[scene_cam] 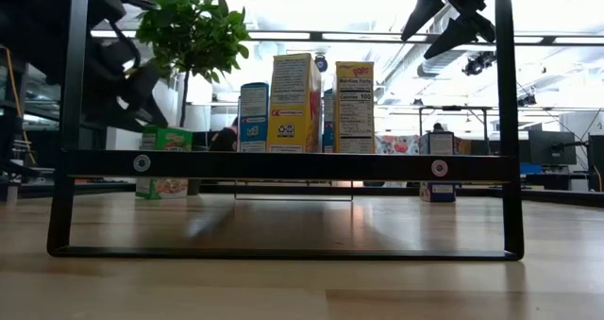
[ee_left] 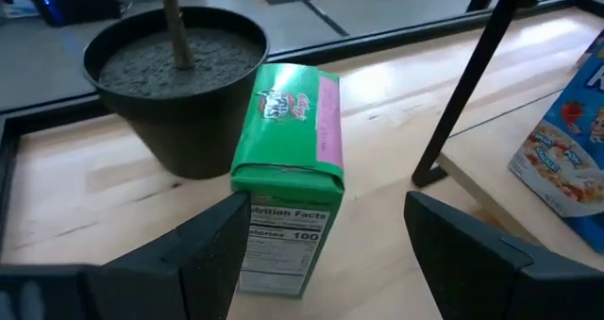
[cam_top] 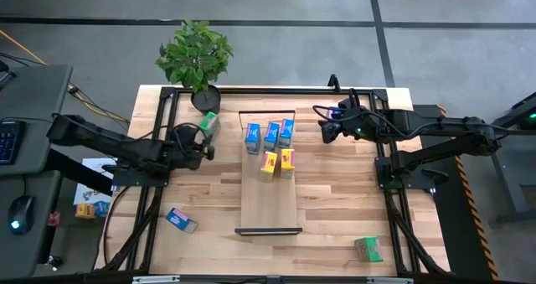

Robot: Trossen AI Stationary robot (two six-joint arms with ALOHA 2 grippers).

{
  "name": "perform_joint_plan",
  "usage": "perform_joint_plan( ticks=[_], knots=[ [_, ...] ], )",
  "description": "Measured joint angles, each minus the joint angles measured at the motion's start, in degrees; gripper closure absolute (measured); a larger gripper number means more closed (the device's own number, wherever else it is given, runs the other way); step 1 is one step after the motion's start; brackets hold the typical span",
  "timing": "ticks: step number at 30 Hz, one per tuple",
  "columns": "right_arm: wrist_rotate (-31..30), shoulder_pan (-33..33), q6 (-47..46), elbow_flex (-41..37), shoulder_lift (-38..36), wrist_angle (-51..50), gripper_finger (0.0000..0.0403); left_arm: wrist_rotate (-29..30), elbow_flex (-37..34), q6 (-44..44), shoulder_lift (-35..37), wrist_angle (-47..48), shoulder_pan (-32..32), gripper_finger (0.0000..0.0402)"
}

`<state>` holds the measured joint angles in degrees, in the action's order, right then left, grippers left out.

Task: Stack cereal on shelf
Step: Put the top green cereal box on the shelf

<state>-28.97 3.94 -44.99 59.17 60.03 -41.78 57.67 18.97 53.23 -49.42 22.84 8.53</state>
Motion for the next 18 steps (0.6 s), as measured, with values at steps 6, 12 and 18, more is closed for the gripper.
perform_joint_plan(
  ticks=[6, 12, 18],
  knots=[
    [0.0, 0.0, 0.0, 0.0, 0.0, 0.0, 0.0123, -1.6, -1.6, -7.6, 0.0, -8.0, -3.1, 0.0131],
    [0.0, 0.0, 0.0, 0.0, 0.0, 0.0, 0.0123, -2.4, -1.6, -11.5, 0.0, -8.8, -6.3, 0.0131],
    [0.0, 0.0, 0.0, 0.0, 0.0, 0.0, 0.0123, -14.1, -1.6, -22.3, 0.0, -19.1, -9.9, 0.0131]
  ],
)
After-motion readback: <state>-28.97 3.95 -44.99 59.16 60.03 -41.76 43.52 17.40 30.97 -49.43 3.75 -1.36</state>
